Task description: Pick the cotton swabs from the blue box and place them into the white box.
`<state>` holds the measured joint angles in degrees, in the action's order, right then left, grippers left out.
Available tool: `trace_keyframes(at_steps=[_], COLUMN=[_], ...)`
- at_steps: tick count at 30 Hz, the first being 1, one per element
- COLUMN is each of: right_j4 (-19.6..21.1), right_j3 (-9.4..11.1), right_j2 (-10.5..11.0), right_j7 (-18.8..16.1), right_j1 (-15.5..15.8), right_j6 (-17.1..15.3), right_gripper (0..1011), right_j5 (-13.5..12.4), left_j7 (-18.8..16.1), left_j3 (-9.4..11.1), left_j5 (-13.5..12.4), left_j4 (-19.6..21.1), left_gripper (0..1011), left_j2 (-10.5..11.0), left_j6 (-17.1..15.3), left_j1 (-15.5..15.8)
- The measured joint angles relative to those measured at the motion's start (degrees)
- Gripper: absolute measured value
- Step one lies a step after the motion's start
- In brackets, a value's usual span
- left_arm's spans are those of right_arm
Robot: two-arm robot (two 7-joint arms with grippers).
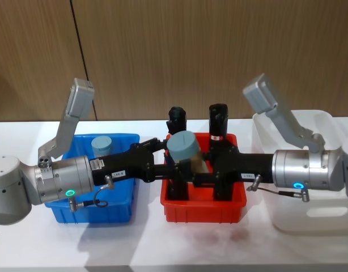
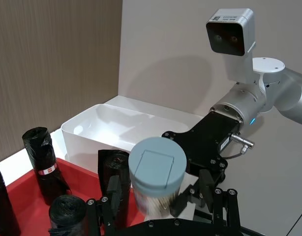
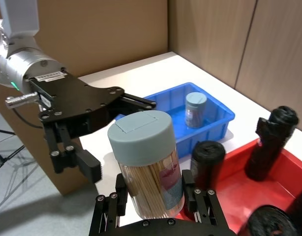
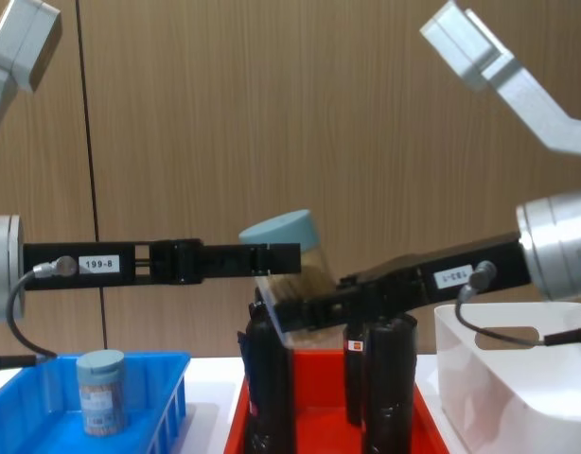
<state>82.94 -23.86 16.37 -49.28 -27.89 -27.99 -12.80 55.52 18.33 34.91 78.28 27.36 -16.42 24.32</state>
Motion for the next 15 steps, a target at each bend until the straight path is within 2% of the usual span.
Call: trace_keyframes(at_steps=[15], right_j4=[1.47], right_j3=[2.63], right_j2=[3.59], right_j7=[4.23], right_j1=[1.94], right_j6=[1.31], right_gripper=[665], right_j5=[-3.48], left_j7=[0.0], left_j3=[0.0], left_j5=[0.0], left_j4=[0.0], left_gripper=[1004], left_j2=[0.0], left_j6=[0.0], left_j1=[0.0])
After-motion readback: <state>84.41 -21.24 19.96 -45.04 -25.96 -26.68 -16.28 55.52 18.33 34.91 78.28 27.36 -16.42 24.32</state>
